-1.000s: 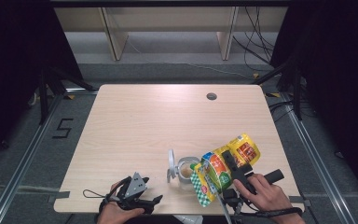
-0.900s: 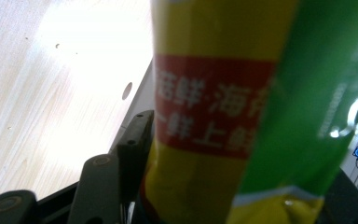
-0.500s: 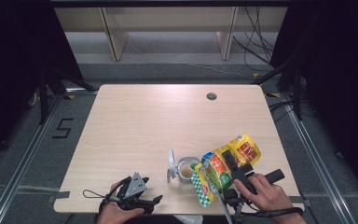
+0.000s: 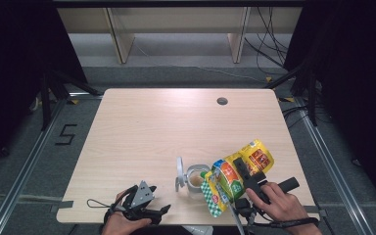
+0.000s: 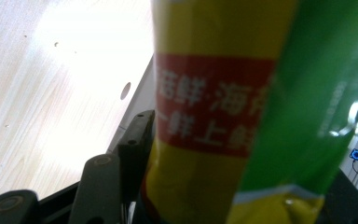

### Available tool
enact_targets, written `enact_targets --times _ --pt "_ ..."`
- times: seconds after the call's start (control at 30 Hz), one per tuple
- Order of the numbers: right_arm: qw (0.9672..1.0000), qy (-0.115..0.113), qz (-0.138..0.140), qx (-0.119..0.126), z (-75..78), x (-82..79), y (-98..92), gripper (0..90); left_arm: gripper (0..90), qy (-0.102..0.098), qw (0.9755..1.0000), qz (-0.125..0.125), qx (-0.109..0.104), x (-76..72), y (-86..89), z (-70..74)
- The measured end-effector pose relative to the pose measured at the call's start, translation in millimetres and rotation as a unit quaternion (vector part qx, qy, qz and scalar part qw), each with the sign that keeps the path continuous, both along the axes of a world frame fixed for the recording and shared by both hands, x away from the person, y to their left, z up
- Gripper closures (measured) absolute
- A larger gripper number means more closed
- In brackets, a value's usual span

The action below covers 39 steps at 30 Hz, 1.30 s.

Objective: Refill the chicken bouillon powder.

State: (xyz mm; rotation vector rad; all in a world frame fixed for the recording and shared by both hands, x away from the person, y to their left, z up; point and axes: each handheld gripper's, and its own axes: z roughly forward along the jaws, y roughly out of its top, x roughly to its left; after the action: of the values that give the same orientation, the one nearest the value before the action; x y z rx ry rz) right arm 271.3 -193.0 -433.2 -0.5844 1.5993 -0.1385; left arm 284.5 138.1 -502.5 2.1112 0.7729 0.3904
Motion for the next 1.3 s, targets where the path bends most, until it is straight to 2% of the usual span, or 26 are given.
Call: enact_targets --times 0.13,0.33,0.37,0.47,0.53,0.67,0.7,0.73,0.77,0.8,0.87,0.9,0.97,1.03,1.1,1.23,1.3 --pt "1.0 -0.003 0.005 -0.005 0.6 0.7 0.3 48.4 22.4 0.001 1.0 0.002 -0.001 -0.3 -0.1 0.0" --pt "1.0 0.0 -0.005 0.002 -0.7 -1.0 -0.2 48.5 22.3 -0.001 1.0 -0.007 0.002 0.7 0.8 0.8" --pt "1.0 -0.003 0.002 -0.007 0.5 -0.3 0.1 48.5 22.3 -0.001 1.0 -0.007 0.002 0.7 0.8 0.8" --pt "1.0 0.0 -0.005 0.004 -0.8 -1.1 -0.2 48.6 22.3 -0.001 1.0 -0.006 0.002 0.7 0.7 0.8" --pt "1.0 -0.002 0.001 -0.003 -0.2 -0.6 -0.1 48.6 22.3 -0.001 1.0 -0.007 0.002 0.6 0.7 0.8" --pt "1.0 -0.001 -0.002 0.003 -0.1 -0.7 -0.4 48.6 22.3 -0.001 1.0 -0.007 0.002 0.6 0.7 0.9" --pt "1.0 0.0 -0.005 0.005 -0.3 -1.0 -0.7 48.6 22.3 0.004 1.0 0.003 0.002 0.1 0.4 0.3" --pt "0.9999 -0.005 0.002 -0.011 2.0 0.2 -0.8 48.6 22.3 0.004 1.0 0.005 0.001 0.1 0.6 0.5" --pt "0.9999 -0.005 0.004 -0.011 2.0 0.5 -0.8 48.6 22.3 0.007 0.9999 0.006 -0.007 -0.5 0.0 0.3" --pt "1.0 -0.002 0.0 0.0 -0.1 0.6 -2.0 48.6 22.3 0.007 0.9999 0.006 -0.007 -0.4 0.2 0.3" --pt "1.0 0.0 0.0 0.0 -0.2 0.4 -2.2 48.7 22.3 0.006 0.9999 0.006 -0.007 -0.5 0.2 0.4" --pt "1.0 -0.001 0.0 0.0 -0.2 0.5 -2.3 48.7 22.3 0.004 1.0 0.006 0.0 0.0 0.7 0.5" --pt "1.0 -0.001 -0.002 0.0 -0.3 0.4 -2.2 50.0 22.3 0.006 0.9999 0.005 -0.006 -0.5 0.1 0.2" --pt "1.0 -0.002 0.002 -0.006 1.0 -0.5 -1.5 50.2 22.3 0.005 1.0 0.003 0.002 0.0 0.9 0.6" --pt "0.9998 -0.006 0.011 -0.012 2.4 0.2 -0.3 50.3 22.3 0.006 1.0 0.004 -0.004 -0.3 0.5 0.5" --pt "0.9999 -0.004 0.008 -0.011 1.8 -0.4 -0.9 50.3 22.3 0.006 1.0 0.004 -0.006 -0.5 0.0 0.2" --pt "1.0 -0.003 0.002 0.001 1.0 -0.7 -1.5 50.4 22.3 0.007 0.9999 0.005 -0.006 -0.5 0.0 0.1"
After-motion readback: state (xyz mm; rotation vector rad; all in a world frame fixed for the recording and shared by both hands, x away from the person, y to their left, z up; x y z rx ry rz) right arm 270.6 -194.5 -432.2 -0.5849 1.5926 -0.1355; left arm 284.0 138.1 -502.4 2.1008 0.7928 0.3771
